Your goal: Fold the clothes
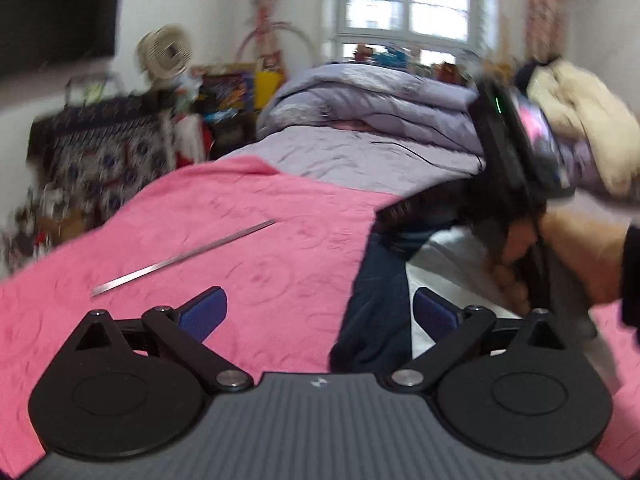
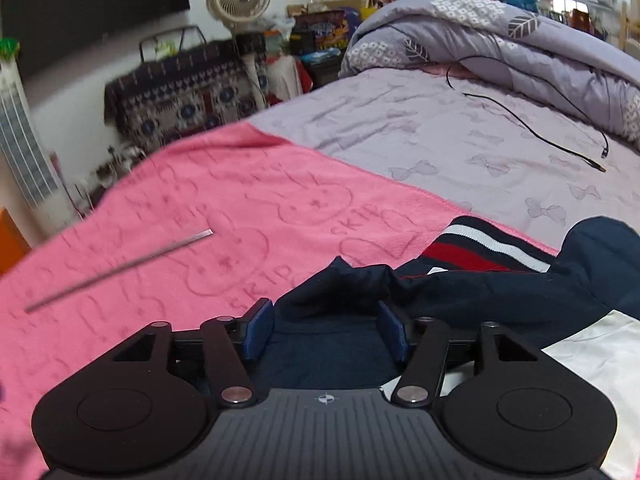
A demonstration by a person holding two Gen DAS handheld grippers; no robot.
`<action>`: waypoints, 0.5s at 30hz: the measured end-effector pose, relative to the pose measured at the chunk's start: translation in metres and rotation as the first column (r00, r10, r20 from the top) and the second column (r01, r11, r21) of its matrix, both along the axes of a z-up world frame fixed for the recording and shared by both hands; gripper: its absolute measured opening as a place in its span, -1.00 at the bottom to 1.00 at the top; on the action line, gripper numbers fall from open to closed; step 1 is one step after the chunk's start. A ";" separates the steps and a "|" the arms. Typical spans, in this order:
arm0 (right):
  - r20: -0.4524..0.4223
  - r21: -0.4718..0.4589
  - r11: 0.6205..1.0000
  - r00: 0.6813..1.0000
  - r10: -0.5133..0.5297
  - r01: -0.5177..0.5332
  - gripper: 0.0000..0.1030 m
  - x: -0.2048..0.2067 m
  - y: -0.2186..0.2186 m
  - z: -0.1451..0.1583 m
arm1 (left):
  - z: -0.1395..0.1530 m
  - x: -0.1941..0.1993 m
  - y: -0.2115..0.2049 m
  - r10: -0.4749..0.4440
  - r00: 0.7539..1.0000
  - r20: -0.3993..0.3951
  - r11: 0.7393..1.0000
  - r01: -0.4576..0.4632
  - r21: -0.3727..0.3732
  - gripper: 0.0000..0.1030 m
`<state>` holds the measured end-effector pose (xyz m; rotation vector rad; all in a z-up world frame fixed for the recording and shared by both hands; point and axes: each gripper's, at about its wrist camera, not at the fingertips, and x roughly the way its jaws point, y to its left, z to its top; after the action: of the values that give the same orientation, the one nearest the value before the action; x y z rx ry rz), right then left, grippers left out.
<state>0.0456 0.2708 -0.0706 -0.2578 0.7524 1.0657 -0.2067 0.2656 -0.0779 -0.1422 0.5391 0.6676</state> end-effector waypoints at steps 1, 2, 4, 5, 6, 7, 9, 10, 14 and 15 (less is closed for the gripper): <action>-0.016 0.021 1.000 1.000 -0.009 0.009 0.22 0.001 -0.009 0.007 | -0.009 0.009 -0.001 -0.001 0.999 -0.046 1.000 0.002 0.017 1.00; -0.030 0.041 0.999 0.999 -0.019 0.020 0.26 0.003 -0.019 0.015 | -0.019 0.017 -0.002 -0.002 0.996 -0.092 0.999 0.005 0.033 1.00; -0.032 0.079 0.995 0.998 -0.053 0.055 0.37 0.003 -0.042 0.031 | -0.026 0.019 0.009 -0.009 0.996 -0.085 0.999 0.006 -0.035 1.00; -0.002 0.081 0.995 0.998 -0.056 0.056 0.37 0.001 -0.051 0.039 | -0.028 0.019 0.013 -0.011 0.997 -0.074 0.998 0.006 -0.068 1.00; 0.030 0.060 0.997 0.998 -0.053 0.051 0.37 0.000 -0.053 0.042 | -0.030 0.018 0.017 -0.011 0.998 -0.063 0.995 0.005 -0.097 1.00; 0.062 0.038 0.998 0.997 -0.049 0.047 0.37 -0.001 -0.055 0.045 | -0.031 0.017 0.022 -0.011 0.999 -0.052 0.992 0.004 -0.126 1.00; 0.107 -0.019 0.999 0.993 -0.042 0.045 0.37 0.000 -0.050 0.045 | -0.032 0.015 0.021 -0.011 0.999 -0.043 0.991 0.005 -0.136 1.00; 0.118 -0.048 0.998 0.992 -0.044 0.049 0.37 0.002 -0.042 0.040 | -0.033 0.015 0.019 -0.011 0.999 -0.043 0.991 0.005 -0.132 1.00; 0.132 -0.149 0.987 0.990 -0.045 0.065 0.64 0.012 0.005 -0.001 | -0.034 0.016 0.023 -0.010 0.999 -0.039 0.990 0.005 -0.140 1.00; 0.149 -0.159 0.985 0.988 -0.038 0.062 0.84 0.011 0.014 -0.011 | -0.034 0.016 0.025 -0.009 0.999 -0.037 0.989 0.004 -0.146 1.00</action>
<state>0.0569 0.2849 -0.0816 -0.4500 0.7118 0.9275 -0.1908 0.2901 -0.1121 -0.2655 0.6240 0.6255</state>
